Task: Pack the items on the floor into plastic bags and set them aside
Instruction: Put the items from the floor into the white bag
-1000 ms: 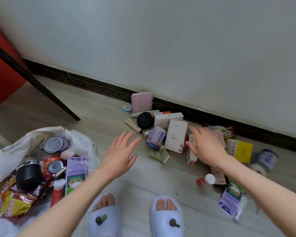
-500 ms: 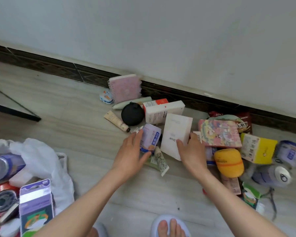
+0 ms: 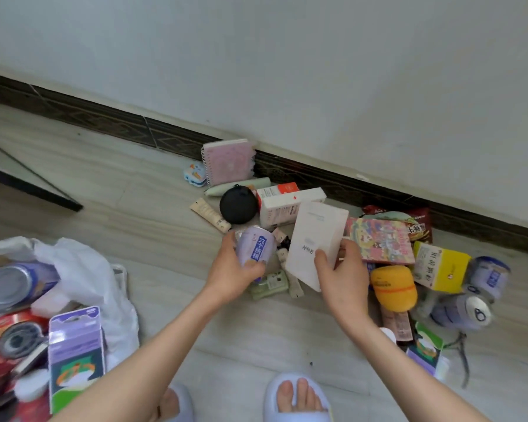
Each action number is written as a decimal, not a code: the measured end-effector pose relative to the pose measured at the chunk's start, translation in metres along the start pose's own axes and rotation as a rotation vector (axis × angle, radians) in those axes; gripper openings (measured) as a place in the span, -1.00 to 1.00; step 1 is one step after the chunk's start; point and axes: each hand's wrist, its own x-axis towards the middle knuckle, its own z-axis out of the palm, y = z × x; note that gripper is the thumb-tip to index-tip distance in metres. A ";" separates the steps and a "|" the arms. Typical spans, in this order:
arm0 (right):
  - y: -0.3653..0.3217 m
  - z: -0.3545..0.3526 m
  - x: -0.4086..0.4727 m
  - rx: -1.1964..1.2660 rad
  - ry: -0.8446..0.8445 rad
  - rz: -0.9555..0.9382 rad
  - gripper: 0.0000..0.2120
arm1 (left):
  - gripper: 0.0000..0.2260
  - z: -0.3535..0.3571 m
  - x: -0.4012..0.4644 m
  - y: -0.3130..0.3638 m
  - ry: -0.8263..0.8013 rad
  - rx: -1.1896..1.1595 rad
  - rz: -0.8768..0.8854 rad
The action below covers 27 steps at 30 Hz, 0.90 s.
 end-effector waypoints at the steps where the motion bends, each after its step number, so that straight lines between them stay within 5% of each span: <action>1: -0.008 -0.002 -0.006 -0.002 -0.017 -0.027 -0.69 | -0.28 -0.010 -0.012 0.001 0.021 -0.042 -0.008; 5: -0.049 -0.002 -0.036 -0.047 -0.203 -0.148 -0.69 | -0.29 -0.060 -0.067 -0.001 0.127 -0.148 -0.042; 10: -0.122 0.025 -0.081 -0.207 -0.687 -0.303 -0.70 | -0.37 -0.136 -0.141 -0.033 0.299 -0.227 -0.097; 16: -0.185 0.104 -0.140 -0.253 -0.954 -0.396 -0.81 | -0.45 -0.202 -0.218 -0.112 0.602 -0.211 -0.247; 23: -0.183 0.198 -0.195 -0.035 -0.945 -0.123 -0.59 | -0.36 -0.246 -0.228 -0.165 0.800 -0.136 -0.309; 27: -0.188 0.227 -0.203 -0.034 -0.862 -0.237 -0.66 | -0.38 -0.271 -0.213 -0.169 0.862 -0.047 -0.285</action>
